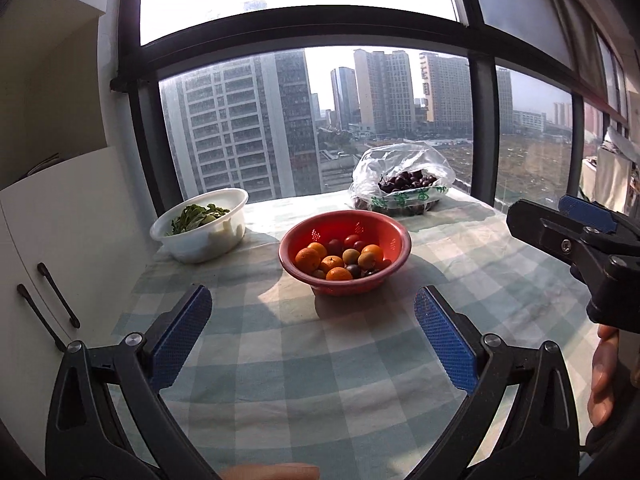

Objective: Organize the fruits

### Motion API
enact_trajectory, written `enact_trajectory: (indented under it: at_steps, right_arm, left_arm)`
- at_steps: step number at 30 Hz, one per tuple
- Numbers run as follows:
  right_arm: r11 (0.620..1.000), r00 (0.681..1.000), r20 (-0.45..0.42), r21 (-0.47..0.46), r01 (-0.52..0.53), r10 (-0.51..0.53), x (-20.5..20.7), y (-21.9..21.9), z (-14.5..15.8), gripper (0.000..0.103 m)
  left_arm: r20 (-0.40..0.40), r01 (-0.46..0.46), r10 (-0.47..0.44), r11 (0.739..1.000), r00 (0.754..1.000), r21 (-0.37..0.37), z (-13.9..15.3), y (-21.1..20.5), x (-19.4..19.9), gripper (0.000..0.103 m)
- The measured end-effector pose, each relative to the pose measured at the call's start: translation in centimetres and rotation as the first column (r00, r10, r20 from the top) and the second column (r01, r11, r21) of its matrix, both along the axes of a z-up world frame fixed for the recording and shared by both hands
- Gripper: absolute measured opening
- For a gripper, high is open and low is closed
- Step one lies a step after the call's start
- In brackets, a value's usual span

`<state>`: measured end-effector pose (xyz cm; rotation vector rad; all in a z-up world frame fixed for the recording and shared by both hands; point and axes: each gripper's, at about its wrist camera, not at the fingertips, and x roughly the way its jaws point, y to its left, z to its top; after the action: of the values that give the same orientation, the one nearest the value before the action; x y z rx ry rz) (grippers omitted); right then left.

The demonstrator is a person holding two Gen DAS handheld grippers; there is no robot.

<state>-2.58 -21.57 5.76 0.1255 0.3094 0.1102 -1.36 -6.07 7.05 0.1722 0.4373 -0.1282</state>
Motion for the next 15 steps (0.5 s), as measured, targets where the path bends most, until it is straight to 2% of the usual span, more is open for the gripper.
enact_trajectory:
  at_steps: [3,9,15]
  right_arm:
    - [1.000,0.999,-0.033,-0.007,0.008,-0.008,-0.5,0.1,-0.9,0.103]
    - [0.999,0.991,-0.124,-0.011,0.047,-0.048,-0.6,0.0,-2.4,0.103]
    - [0.997,0.963,-0.256,-0.025,0.079,-0.083,0.1,0.3,-4.8,0.103]
  left_arm:
    - [-0.045,-0.038,0.038,0.999,0.998,0.005,-0.9,-0.1,-0.1,0.103]
    - [-0.133,-0.110,0.103,0.993,0.986,-0.051,-2.3,1.3,0.6,0.103]
    - [-0.199,-0.174,0.161,0.984,0.967,-0.046,-3.8,2.4,1.6,0.103]
